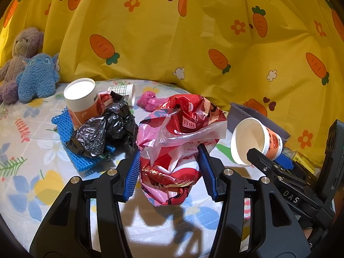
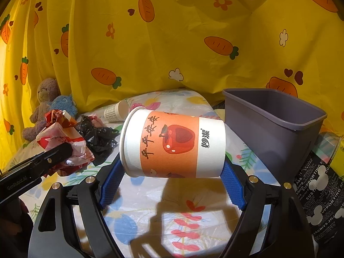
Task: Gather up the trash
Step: 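Carry the wrapper and the orange cup over the grey bin with both grippers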
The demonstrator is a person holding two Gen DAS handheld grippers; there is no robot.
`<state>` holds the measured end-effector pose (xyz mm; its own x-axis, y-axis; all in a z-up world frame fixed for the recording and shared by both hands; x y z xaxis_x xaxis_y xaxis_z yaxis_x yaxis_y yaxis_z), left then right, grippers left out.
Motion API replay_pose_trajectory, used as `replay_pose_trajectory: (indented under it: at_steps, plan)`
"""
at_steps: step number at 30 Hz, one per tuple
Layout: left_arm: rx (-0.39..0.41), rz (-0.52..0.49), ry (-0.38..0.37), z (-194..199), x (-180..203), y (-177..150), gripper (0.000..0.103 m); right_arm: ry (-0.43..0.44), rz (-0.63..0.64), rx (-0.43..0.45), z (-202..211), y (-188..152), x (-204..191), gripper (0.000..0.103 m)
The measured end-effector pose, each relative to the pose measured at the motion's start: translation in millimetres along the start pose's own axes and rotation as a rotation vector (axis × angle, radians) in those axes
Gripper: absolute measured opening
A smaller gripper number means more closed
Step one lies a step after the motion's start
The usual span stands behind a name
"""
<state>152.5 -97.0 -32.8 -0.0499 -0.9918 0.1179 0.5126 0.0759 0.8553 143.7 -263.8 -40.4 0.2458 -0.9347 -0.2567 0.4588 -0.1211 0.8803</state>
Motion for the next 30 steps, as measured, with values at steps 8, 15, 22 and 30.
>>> replay_pose_trajectory:
  at_steps: [8, 15, 22, 30]
  plan:
    - [0.012, -0.042, -0.035, -2, 32, 10, 0.051, -0.041, -0.008, 0.042, 16, 15, 24, 0.080]
    - [0.027, -0.079, -0.075, -4, 63, 23, 0.051, -0.097, -0.021, 0.081, 30, 29, 53, 0.080]
    - [0.034, -0.121, -0.166, -8, 113, 44, 0.051, -0.178, -0.040, 0.131, 49, 48, 88, 0.080]
    - [0.033, -0.167, -0.306, -23, 185, 68, 0.051, -0.307, -0.063, 0.190, 74, 75, 143, 0.080]
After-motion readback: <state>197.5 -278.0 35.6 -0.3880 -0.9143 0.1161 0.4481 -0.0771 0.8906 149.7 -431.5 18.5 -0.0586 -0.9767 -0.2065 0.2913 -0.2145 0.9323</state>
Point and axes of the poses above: each gripper's, at about its wrist camera, not at the fingertips, and z roughly against the way its jaws point, x to its right, y to its top, the point moved 10 cm from there along -z, roughly the way its jaws point, and after that the axes turned 11 degrees about y, right-handed, at the moved point
